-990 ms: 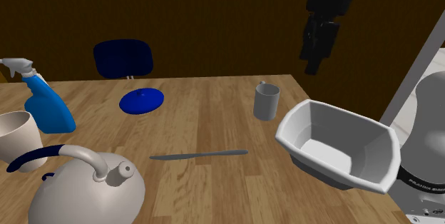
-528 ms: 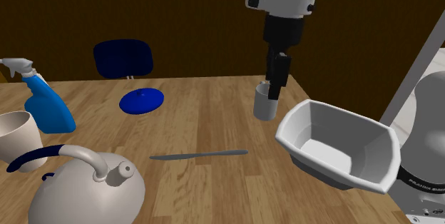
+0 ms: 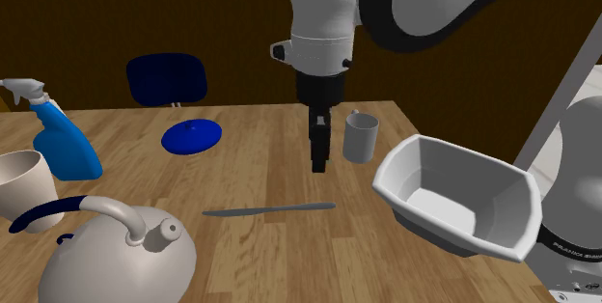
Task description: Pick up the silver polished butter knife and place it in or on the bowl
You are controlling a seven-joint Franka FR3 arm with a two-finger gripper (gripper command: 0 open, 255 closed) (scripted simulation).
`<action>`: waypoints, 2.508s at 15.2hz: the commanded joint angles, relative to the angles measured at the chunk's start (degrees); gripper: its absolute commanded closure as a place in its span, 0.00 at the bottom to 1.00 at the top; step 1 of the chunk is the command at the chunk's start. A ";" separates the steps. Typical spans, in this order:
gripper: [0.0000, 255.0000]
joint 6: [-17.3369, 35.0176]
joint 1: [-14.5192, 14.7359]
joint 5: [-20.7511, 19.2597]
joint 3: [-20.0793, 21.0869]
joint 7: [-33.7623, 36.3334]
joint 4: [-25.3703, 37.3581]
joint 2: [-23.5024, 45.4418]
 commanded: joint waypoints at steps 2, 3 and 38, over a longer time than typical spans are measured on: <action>0.00 1.33 0.63 -0.98 0.71 -0.47 3.85 6.23; 0.00 1.65 0.87 -1.38 0.94 -0.55 5.44 8.50; 1.00 3.48 1.89 -2.96 1.60 -0.78 10.51 16.68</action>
